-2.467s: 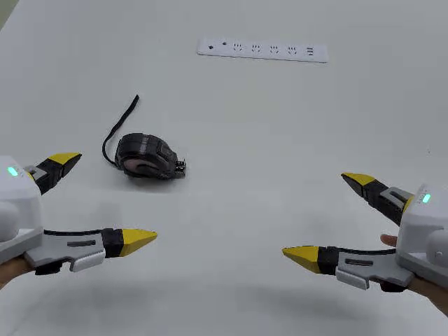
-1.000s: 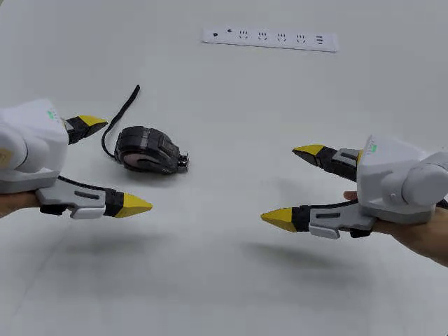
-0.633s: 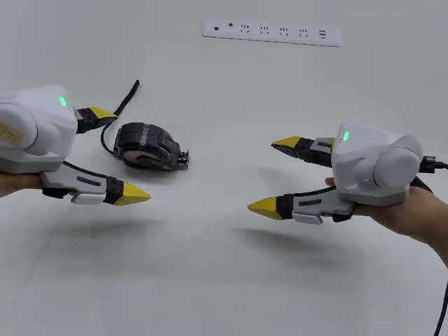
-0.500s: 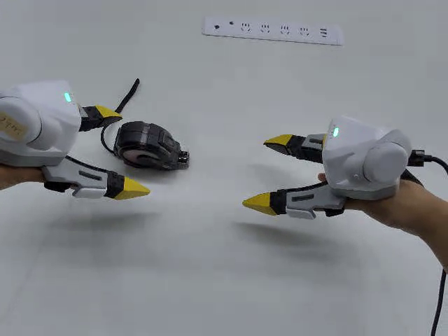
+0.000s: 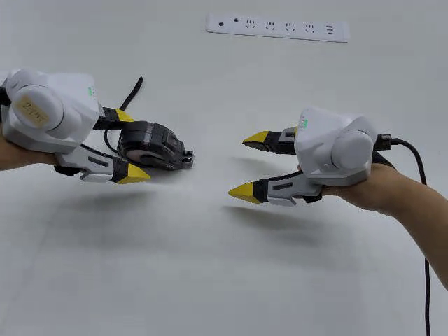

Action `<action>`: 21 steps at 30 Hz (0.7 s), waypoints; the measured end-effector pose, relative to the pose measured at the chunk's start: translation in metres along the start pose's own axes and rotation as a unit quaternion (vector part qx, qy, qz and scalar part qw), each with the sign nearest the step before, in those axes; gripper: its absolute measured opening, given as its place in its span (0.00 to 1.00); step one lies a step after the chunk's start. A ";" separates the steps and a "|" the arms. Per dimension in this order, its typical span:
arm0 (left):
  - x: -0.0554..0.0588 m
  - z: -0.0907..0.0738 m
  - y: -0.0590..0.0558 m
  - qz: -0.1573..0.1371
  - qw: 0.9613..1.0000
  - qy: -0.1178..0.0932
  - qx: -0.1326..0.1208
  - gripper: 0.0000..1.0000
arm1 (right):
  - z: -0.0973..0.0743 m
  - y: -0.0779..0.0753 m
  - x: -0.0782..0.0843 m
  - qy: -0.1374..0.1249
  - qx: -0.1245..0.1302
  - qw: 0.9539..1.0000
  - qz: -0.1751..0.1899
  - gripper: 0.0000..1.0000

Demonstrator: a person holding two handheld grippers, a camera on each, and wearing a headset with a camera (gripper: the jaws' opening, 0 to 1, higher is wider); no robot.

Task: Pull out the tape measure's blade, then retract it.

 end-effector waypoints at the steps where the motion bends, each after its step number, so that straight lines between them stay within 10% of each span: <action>1: 0.000 0.000 0.001 0.002 1.000 0.004 0.003 0.46 | 0.002 0.000 -0.001 0.000 -0.001 1.000 -0.001 0.49; 21: 0.003 0.002 0.006 0.009 0.999 0.026 0.031 0.32 | 0.050 0.011 -0.013 -0.009 -0.032 0.999 -0.007 0.34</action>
Point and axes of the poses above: the centre of the closed fingertips' face, and the gripper's own axes: z roughly forward along the fingers, y roughly to its left, x roughly out of its underside, the point moved 1 cm from there along -z, roughly backward along the fingers, and after that the axes turned 13 degrees about x, right-handed, at the moved point
